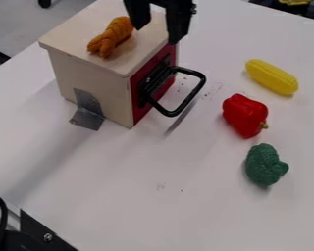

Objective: Put the red bell pepper on the top of the drawer

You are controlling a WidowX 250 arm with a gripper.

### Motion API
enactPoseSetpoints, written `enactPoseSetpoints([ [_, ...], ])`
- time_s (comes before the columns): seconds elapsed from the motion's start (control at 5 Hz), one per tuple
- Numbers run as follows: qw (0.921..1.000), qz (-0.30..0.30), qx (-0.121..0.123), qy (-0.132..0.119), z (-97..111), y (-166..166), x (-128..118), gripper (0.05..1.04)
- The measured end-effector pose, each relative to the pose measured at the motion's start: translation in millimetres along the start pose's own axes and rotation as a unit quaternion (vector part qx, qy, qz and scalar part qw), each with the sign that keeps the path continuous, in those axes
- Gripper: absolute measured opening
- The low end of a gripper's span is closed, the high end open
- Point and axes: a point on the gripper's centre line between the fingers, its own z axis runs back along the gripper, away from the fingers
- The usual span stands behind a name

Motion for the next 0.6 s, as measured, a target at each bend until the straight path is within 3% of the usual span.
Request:
enactPoseSetpoints([
  [0.2,0.9998,-0.012,-0.003,-0.017,-12.4,-10.4,20.2,1.001],
  [0.6,0.9996,0.022,0.018,-0.001,-58.9,-53.9,41.0,1.001],
])
